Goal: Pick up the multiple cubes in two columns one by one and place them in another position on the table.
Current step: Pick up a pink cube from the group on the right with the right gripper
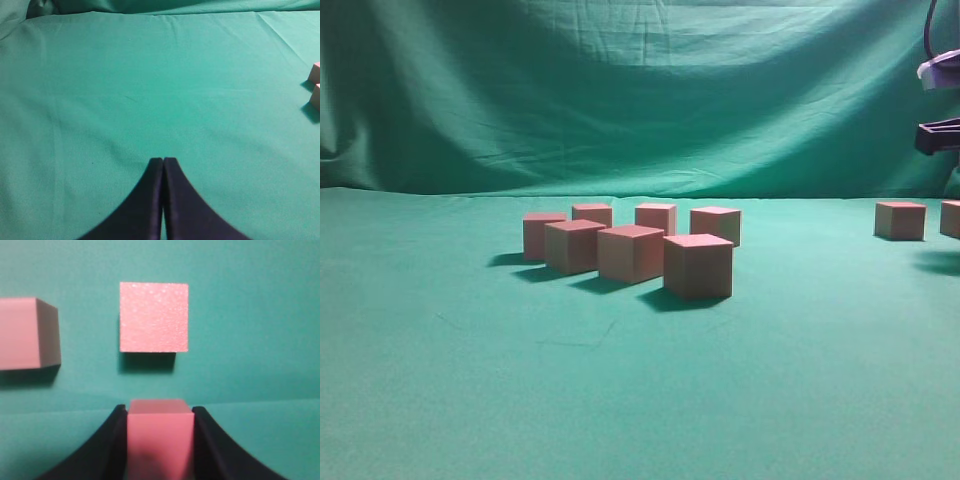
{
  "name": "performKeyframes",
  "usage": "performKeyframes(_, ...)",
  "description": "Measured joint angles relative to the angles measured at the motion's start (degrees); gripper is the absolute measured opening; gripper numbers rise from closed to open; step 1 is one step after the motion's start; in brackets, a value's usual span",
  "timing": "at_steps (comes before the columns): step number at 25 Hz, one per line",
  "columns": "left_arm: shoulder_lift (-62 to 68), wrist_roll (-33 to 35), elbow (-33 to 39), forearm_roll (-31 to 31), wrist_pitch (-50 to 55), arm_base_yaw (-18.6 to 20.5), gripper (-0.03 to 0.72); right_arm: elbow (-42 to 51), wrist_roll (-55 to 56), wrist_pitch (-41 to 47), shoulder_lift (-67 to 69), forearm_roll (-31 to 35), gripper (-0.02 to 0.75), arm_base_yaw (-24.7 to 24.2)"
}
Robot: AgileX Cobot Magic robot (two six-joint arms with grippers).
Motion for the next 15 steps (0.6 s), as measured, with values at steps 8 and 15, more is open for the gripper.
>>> performKeyframes(8,0.0,0.0,0.0,0.0,0.0,0.0,0.0,-2.3,0.0,6.5,-0.4,1.8,0.276,0.0)
performKeyframes(15,0.0,0.0,0.0,0.0,0.0,0.0,0.0,-6.5,0.0,18.8,-10.9,5.4,0.276,1.4)
